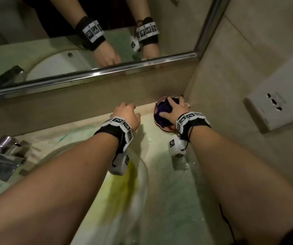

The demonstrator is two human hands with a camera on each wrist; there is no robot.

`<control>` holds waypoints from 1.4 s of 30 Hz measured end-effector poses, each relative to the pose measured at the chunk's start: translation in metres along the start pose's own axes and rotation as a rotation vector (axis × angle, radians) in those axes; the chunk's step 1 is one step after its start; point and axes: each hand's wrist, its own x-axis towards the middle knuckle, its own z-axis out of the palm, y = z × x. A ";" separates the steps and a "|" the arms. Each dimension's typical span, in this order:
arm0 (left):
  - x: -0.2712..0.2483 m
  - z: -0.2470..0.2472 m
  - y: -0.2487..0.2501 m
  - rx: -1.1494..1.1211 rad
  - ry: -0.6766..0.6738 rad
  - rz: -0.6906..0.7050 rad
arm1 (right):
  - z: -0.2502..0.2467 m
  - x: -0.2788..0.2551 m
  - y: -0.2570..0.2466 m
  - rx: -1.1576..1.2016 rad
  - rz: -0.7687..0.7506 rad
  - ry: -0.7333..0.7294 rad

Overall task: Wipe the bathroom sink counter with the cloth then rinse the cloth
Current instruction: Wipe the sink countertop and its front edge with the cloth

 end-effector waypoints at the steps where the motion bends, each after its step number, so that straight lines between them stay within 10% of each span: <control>1: 0.000 -0.001 -0.003 0.007 -0.015 -0.015 | 0.002 0.000 -0.001 -0.038 -0.009 -0.033; 42: -0.024 -0.012 -0.049 -0.043 0.021 -0.078 | 0.009 -0.030 -0.044 -0.047 -0.155 0.203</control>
